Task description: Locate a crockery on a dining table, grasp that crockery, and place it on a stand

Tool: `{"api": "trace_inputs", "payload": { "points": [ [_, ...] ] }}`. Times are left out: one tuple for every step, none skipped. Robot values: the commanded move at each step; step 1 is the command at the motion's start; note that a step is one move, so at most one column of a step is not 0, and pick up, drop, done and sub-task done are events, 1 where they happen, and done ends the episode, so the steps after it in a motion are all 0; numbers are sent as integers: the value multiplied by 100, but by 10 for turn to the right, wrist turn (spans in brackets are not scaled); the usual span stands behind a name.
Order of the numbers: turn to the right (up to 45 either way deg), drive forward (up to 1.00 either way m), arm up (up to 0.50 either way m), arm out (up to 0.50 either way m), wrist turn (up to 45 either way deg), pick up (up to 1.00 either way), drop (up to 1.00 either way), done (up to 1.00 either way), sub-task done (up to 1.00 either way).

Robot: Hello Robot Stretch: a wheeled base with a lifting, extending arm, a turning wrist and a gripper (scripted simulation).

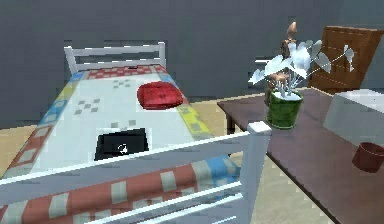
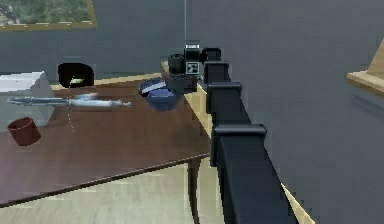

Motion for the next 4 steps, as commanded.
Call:
{"api": "trace_inputs", "payload": {
  "points": [
    [0,0,0,0,-450,0,0,0,0],
    [0,0,0,0,-450,0,0,0,0],
    [0,0,0,0,-120,0,0,0,0],
    [0,0,0,-36,0,0,0,0,0]
  ]
}}
